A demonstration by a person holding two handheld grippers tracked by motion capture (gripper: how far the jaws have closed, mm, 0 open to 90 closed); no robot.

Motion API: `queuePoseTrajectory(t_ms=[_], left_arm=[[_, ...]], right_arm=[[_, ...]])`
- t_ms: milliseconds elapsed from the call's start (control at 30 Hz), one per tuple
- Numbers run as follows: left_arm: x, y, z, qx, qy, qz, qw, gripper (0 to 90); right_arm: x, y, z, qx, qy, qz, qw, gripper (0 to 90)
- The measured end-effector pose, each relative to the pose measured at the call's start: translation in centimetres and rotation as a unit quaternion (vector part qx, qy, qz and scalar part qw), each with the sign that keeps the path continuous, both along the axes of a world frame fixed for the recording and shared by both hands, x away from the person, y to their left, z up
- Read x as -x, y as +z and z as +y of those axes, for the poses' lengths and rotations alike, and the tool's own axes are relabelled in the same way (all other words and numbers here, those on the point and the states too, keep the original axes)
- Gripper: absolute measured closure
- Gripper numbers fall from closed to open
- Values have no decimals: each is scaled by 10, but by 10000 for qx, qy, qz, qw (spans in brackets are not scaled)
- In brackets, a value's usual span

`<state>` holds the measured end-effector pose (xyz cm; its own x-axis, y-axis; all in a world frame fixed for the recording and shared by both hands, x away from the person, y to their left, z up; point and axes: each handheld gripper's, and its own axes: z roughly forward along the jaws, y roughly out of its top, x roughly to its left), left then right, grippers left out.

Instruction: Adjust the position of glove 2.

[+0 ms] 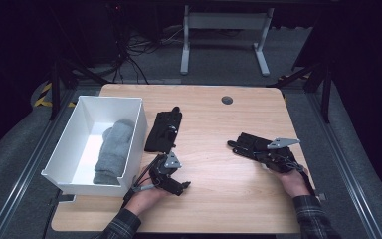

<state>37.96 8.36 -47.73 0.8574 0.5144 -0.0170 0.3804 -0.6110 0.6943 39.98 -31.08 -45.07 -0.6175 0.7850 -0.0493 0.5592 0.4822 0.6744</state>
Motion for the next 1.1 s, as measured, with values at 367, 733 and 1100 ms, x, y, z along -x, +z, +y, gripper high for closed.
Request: queuePoseTrajectory(t_ms=[367,733,1100], left_arm=[[0,0,0,-1,5,3,10000,40],[0,0,0,3,8,1,10000,40],[0,0,0,4,9,6,10000,40]], right_arm=[[15,8,14,-85,322,-161,9993,900],[0,15,-58,-44,-574,-457,9973,900],[-13,2,-63,98,-633,-157,9978,900]])
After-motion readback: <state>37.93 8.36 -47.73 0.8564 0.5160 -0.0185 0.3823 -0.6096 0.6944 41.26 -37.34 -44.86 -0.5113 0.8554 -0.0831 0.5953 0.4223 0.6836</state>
